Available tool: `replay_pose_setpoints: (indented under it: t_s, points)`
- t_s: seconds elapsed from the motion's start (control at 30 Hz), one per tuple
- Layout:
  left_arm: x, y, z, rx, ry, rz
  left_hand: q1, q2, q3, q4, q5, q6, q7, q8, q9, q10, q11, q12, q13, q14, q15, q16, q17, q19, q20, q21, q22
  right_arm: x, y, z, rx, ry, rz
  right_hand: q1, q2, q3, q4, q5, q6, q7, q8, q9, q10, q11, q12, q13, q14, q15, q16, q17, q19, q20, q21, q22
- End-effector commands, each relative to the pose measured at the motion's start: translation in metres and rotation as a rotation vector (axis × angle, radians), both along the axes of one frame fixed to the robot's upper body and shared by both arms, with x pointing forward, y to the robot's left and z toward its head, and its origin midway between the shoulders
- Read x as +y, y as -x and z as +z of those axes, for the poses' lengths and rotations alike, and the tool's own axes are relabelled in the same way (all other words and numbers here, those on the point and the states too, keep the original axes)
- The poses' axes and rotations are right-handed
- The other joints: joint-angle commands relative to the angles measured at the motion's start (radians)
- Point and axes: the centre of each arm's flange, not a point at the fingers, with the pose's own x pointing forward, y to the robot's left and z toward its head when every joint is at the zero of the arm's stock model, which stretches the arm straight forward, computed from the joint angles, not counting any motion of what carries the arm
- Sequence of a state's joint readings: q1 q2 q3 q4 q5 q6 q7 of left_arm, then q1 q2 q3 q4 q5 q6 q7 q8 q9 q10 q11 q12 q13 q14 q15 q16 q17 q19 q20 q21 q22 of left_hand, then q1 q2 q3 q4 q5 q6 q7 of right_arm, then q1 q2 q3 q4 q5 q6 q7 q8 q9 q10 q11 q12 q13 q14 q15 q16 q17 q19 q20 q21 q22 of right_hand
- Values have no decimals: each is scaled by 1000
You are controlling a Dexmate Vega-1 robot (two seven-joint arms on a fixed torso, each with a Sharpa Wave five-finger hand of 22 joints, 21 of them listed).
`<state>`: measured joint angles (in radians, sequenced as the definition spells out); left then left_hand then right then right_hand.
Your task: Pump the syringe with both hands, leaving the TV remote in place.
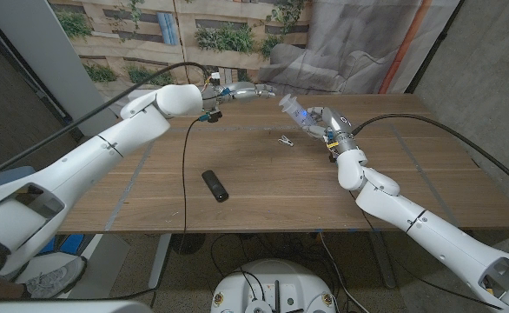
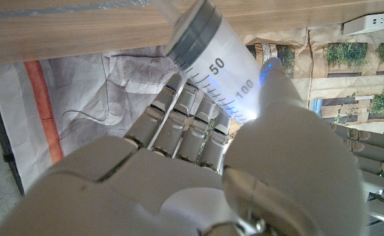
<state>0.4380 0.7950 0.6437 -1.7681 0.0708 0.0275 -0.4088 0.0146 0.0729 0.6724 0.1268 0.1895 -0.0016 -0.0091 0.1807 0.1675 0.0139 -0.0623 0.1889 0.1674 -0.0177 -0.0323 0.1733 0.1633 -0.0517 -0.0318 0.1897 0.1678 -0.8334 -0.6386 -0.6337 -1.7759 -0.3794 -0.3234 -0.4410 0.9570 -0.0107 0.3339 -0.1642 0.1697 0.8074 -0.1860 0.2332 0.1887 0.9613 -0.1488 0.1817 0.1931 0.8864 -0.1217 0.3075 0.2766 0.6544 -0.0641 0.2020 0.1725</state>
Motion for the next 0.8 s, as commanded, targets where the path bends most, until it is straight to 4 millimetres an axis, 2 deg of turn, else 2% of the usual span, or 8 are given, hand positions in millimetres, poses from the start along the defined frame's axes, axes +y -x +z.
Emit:
replay_pose_setpoints:
  t_s: [0.03,0.33,0.6,0.8]
  points:
    - [13,7,11,-44,32,43,9,87,10,-2,3,1,-6,0,4,-9,-2,-4,3,6,-39,2,1,6,-69,5,2,-1,1,-4,9,-3,7,63,160,6,5,5,36,-30,4,3,46,-54,8,4,0,-111,-1,5,-2,-118,0,3]
    - [30,12,12,-50,114,76,11,85,12,-6,3,1,-10,0,4,-8,0,-3,3,7,-37,1,0,10,-66,6,2,-3,1,-5,18,6,0,65,157,4,3,6,36,-30,2,4,48,-54,10,4,-2,-111,-2,6,-3,-117,0,3]
    - [49,12,0,-29,248,85,13,84,14,-10,3,4,-13,0,4,-6,-4,-3,3,9,-38,1,0,21,-63,9,2,-5,3,-2,15,56,-20,70,152,1,0,6,35,-31,-1,4,45,-54,9,4,-5,-112,-2,9,-4,-115,0,3]
    - [55,7,-12,0,328,74,16,83,15,-14,3,8,-13,1,4,-2,-2,-1,3,12,-39,1,0,24,-61,9,2,-9,4,5,15,110,-36,78,148,-2,-4,6,34,-31,-4,4,40,-54,8,4,-4,-113,1,13,-3,-115,1,3]
